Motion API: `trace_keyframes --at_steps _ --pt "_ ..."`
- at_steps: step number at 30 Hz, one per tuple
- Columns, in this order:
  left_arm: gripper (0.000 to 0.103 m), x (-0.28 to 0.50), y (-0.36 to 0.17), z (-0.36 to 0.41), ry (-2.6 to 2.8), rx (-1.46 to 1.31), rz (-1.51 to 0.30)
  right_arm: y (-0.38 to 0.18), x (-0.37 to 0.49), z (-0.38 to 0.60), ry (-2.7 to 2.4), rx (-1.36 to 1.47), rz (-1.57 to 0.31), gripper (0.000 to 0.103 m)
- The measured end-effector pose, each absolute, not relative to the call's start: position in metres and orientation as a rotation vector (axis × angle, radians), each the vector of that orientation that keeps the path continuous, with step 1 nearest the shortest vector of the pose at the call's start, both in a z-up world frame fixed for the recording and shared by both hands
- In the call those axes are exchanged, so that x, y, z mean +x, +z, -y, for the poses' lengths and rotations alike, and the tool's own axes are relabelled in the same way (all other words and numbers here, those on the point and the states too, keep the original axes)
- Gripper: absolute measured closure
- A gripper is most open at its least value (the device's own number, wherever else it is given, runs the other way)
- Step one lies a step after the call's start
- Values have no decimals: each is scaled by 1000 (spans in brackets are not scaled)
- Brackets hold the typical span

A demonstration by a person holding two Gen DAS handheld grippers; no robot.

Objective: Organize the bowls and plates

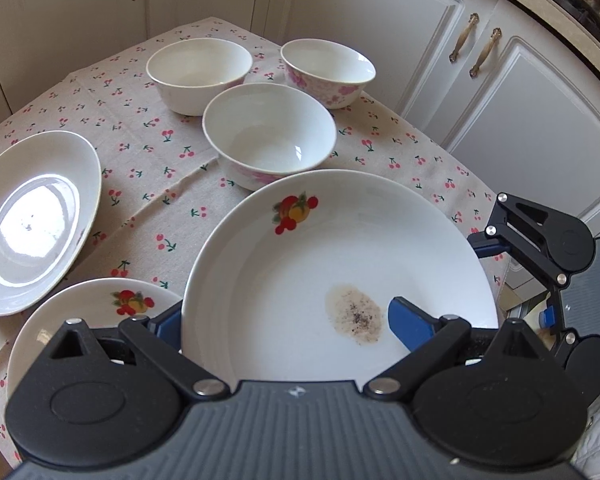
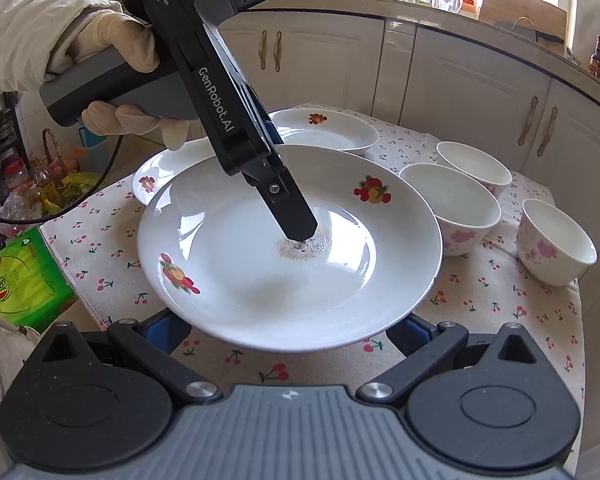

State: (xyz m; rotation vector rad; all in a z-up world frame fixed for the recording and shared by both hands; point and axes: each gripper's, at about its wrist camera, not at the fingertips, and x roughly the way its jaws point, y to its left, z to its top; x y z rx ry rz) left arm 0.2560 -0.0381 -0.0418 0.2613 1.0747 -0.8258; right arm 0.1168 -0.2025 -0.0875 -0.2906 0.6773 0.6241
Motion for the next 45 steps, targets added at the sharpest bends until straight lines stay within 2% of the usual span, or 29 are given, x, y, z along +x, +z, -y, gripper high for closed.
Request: trace_keyframes --at_steps 19,45 --pt "5 268 -50 -45 -714 145 -1056 -85 153 138 741 -351 -709 0" --pt "5 286 -73 -76 -681 75 -1085 -88 179 109 773 -400 -732 0"
